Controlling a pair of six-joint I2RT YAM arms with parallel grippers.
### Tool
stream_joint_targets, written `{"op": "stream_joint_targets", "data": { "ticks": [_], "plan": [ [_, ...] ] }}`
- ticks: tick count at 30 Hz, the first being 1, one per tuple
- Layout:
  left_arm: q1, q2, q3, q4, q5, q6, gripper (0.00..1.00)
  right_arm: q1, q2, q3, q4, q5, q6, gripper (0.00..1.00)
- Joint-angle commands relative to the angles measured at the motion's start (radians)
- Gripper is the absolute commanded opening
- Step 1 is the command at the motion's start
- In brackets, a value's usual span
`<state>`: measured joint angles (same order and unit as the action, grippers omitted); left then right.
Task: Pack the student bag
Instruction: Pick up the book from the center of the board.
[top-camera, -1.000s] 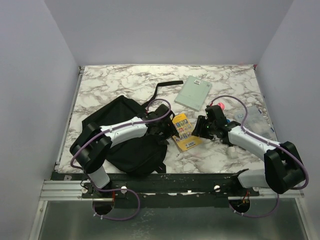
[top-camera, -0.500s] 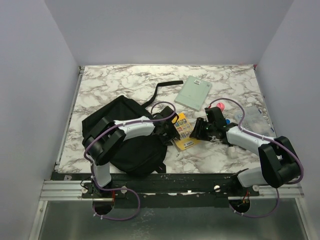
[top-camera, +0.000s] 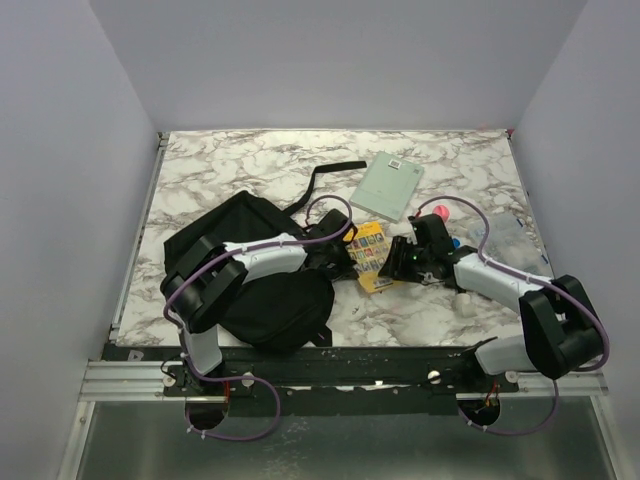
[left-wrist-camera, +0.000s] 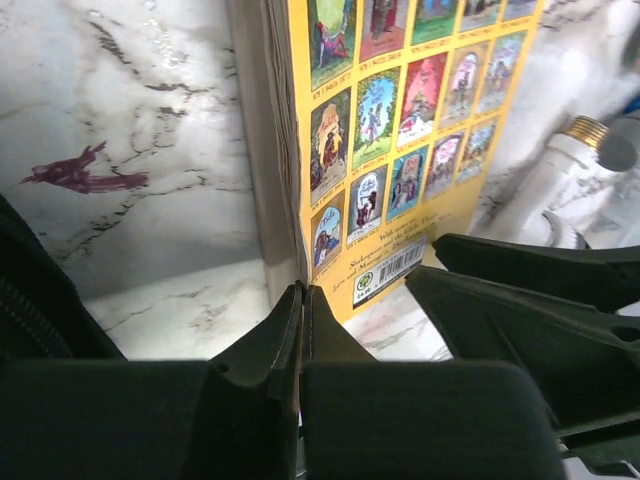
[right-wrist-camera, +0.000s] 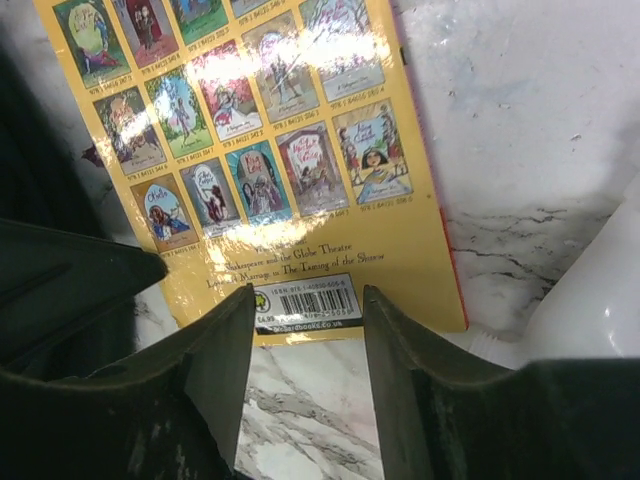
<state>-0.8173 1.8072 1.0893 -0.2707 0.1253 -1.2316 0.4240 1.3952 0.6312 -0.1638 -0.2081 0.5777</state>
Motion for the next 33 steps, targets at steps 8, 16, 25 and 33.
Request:
{"op": "stream_joint_targets", "data": {
  "ticks": [8,16,25,33],
  "plan": [
    [0.048,-0.143,-0.098,0.154,0.14,-0.031,0.0,-0.013,-0.37,-0.093,-0.026,0.021,0.287,0.83],
    [0.066,-0.197,-0.166,0.251,0.236,-0.115,0.0,-0.037,-0.562,-0.257,0.012,0.042,0.607,1.0],
    [0.069,-0.245,-0.202,0.298,0.269,-0.143,0.0,-0.06,-0.648,-0.497,0.336,-0.031,0.819,1.0],
    [0.067,-0.274,-0.246,0.392,0.324,-0.218,0.0,-0.059,-0.417,-0.532,0.726,-0.187,0.925,0.94]
  ]
}}
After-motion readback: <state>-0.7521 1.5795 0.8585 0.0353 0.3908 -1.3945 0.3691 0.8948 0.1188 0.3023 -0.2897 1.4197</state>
